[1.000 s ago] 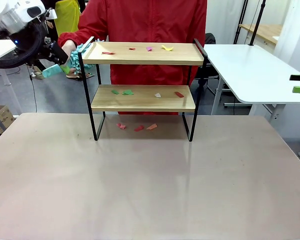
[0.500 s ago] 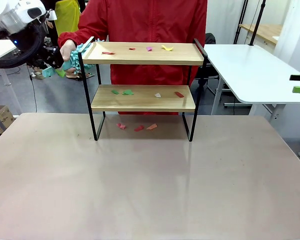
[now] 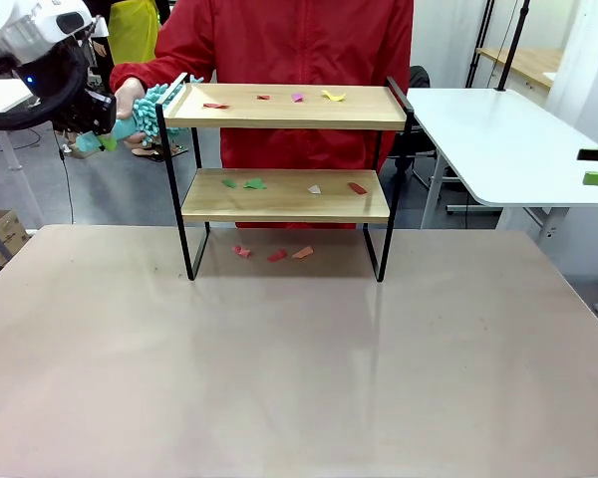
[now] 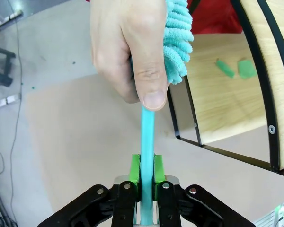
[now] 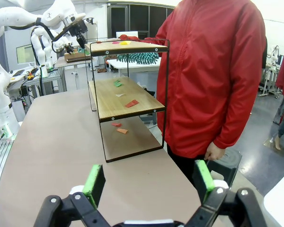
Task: Clean the shelf.
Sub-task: Pick up the Duster handed by the human.
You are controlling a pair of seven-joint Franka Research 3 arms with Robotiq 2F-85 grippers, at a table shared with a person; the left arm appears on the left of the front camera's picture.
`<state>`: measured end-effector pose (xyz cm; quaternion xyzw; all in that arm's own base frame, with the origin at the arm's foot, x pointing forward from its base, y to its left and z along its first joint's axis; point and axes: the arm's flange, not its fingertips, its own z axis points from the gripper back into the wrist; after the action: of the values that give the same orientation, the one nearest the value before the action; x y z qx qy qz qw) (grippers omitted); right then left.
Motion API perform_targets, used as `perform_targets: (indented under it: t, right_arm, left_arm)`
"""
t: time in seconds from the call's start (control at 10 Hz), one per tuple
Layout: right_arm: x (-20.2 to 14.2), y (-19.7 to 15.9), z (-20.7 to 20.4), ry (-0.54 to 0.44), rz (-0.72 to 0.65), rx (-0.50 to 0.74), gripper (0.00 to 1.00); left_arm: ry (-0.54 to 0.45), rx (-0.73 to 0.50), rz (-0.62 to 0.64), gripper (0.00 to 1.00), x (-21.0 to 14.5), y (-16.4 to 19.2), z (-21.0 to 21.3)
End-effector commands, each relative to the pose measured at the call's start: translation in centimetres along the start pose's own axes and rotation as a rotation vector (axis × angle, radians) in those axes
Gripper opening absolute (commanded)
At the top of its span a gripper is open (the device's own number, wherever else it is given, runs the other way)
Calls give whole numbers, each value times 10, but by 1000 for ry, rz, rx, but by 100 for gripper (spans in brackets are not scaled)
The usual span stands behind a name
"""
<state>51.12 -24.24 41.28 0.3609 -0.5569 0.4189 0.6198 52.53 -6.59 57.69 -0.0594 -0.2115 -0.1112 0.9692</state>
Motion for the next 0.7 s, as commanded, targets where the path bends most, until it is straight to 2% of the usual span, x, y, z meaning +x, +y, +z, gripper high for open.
perform_targets:
  t: [0.0,0.6]
  right_arm:
    - [2,1,-1,-2,3,1,100]
    - [2,1,-1,-2,3,1,100]
  left_arm:
    - [-14,44,48,0,-3,-5,0]
    - [0,7,23,0,0,-1,0]
